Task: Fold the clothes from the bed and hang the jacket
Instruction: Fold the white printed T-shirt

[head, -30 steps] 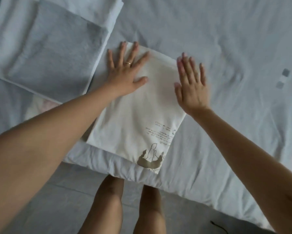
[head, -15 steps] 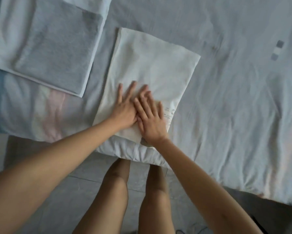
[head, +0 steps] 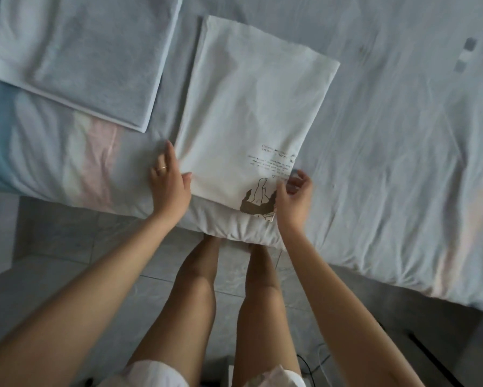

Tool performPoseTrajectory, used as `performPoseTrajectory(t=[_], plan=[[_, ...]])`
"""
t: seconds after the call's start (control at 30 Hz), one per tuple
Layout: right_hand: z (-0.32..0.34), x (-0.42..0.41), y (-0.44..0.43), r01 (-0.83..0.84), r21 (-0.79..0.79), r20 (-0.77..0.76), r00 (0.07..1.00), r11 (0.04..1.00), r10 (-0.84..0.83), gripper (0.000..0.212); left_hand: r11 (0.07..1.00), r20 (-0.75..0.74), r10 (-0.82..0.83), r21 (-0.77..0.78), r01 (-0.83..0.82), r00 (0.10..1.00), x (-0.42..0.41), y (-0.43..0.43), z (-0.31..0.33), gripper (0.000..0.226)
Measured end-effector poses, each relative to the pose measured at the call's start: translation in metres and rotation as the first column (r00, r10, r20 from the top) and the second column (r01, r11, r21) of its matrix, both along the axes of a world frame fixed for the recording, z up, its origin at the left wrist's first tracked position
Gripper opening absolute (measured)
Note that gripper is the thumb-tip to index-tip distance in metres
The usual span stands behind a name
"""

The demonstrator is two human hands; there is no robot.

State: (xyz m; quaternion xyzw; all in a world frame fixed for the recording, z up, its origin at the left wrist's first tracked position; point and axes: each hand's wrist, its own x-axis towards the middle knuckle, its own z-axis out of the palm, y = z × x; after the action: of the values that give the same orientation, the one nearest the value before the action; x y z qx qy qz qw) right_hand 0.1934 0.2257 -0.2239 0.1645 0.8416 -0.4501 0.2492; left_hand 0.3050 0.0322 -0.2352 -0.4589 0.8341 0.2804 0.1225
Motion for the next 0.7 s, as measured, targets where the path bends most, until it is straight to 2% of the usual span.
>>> performPoseTrajectory(t=[0.03,0.1,0.2,0.3,0.33,0.4,0.43,0.47,0.53,0.57,0.63,0.7], plan=[[0.004,-0.008,-0.007,0.059,-0.071,0.117,0.992,0.996,-0.050,0.049,0.993,-0.041,0.083,0.084,-0.079,0.996,-0.003,-0.003,0.005,0.071],[0.009,-0.023,-0.017,0.026,-0.163,0.265,0.964,0.986,0.018,0.058,0.926,-0.073,0.275,0.287,-0.244,0.959,-0.007,-0.017,0.012,0.056],[0.020,-0.038,-0.023,-0.029,-0.266,0.351,0.928,0.964,0.125,0.060,0.766,0.034,0.421,0.521,-0.376,0.906,-0.007,-0.037,0.034,0.036],[0.048,-0.054,-0.035,0.014,-0.413,0.338,0.931,0.911,0.138,0.055,0.577,0.007,0.533,0.728,-0.370,0.846,-0.017,-0.051,0.067,0.020],[0.062,-0.059,-0.039,0.045,-0.451,0.346,0.929,0.891,0.128,0.047,0.491,-0.003,0.599,0.791,-0.364,0.800,-0.023,-0.055,0.079,0.012],[0.090,-0.076,-0.054,0.097,-0.524,0.370,0.921,0.846,0.124,0.038,0.311,-0.023,0.754,0.893,-0.325,0.657,-0.044,-0.073,0.105,0.016],[0.103,-0.083,-0.061,0.106,-0.561,0.382,0.913,0.821,0.143,0.038,0.262,-0.021,0.785,0.917,-0.301,0.619,-0.054,-0.082,0.117,0.017],[0.118,-0.094,-0.073,0.111,-0.592,0.382,0.911,0.799,0.156,0.040,0.256,-0.030,0.789,0.924,-0.283,0.613,-0.068,-0.092,0.134,0.015],[0.144,-0.120,-0.103,0.083,-0.605,0.353,0.920,0.792,0.172,0.046,0.327,-0.121,0.764,0.920,-0.219,0.634,-0.096,-0.120,0.169,0.016],[0.160,-0.136,-0.123,0.057,-0.626,0.319,0.929,0.777,0.189,0.051,0.369,-0.186,0.761,0.912,-0.180,0.621,-0.109,-0.140,0.186,0.024],[0.182,-0.153,-0.151,0.075,-0.675,0.292,0.941,0.734,0.171,0.066,0.397,-0.262,0.775,0.910,-0.120,0.576,-0.128,-0.163,0.217,0.028],[0.201,-0.162,-0.189,0.045,-0.732,0.224,0.958,0.679,0.178,0.065,0.435,-0.358,0.795,0.899,-0.049,0.489,-0.132,-0.199,0.246,0.020]])
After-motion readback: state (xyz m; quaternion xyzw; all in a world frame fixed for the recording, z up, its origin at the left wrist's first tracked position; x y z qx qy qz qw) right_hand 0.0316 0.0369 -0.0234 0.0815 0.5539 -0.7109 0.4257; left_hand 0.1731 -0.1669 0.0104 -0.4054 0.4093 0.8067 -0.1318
